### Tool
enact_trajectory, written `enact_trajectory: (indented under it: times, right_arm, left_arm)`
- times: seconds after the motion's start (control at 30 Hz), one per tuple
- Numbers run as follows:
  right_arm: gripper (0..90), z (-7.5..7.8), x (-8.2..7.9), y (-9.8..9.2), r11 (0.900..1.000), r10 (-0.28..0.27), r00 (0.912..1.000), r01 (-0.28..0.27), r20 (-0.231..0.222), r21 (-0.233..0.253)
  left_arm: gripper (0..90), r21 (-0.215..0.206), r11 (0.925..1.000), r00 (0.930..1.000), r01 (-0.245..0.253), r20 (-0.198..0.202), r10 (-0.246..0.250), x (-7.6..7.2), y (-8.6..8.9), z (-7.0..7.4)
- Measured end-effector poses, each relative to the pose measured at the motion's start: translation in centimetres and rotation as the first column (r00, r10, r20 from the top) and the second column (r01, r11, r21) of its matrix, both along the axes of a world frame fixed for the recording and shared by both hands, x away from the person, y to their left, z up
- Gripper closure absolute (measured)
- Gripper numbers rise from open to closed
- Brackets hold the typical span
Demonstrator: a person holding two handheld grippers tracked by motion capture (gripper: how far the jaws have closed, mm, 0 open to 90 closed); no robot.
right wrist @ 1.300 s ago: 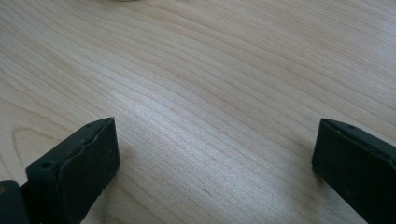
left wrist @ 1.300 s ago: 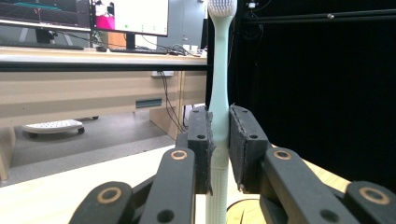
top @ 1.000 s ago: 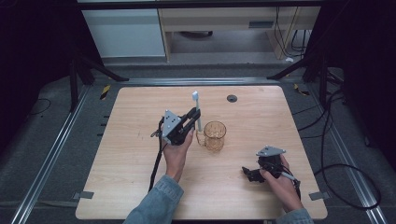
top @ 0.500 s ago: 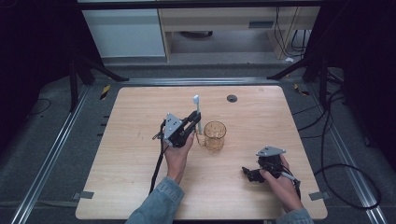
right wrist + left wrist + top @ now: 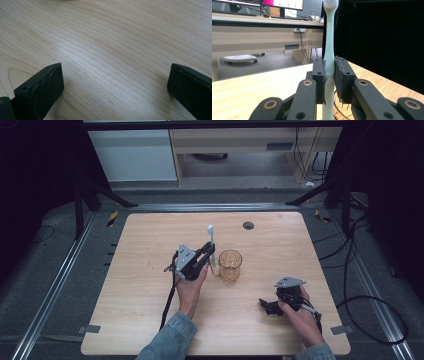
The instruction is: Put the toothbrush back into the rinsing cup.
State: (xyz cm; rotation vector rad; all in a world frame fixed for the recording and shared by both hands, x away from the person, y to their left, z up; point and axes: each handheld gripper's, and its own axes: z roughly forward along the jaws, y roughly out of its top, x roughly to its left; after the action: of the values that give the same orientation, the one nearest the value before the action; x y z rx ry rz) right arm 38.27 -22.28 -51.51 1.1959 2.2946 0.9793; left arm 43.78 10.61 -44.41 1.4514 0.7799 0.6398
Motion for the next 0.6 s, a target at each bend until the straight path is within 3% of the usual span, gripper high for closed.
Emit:
enact_trajectory:
  times: [0.6]
  right_arm:
    - [1.0,0.01,-0.01,0.02,1.0,0.0,1.0,0.0,-0.001,0.0]
  left_arm:
    - [78.4,0.012,0.9999,0.9998,0.002,-0.018,-0.001,-0.36,0.15,-0.91]
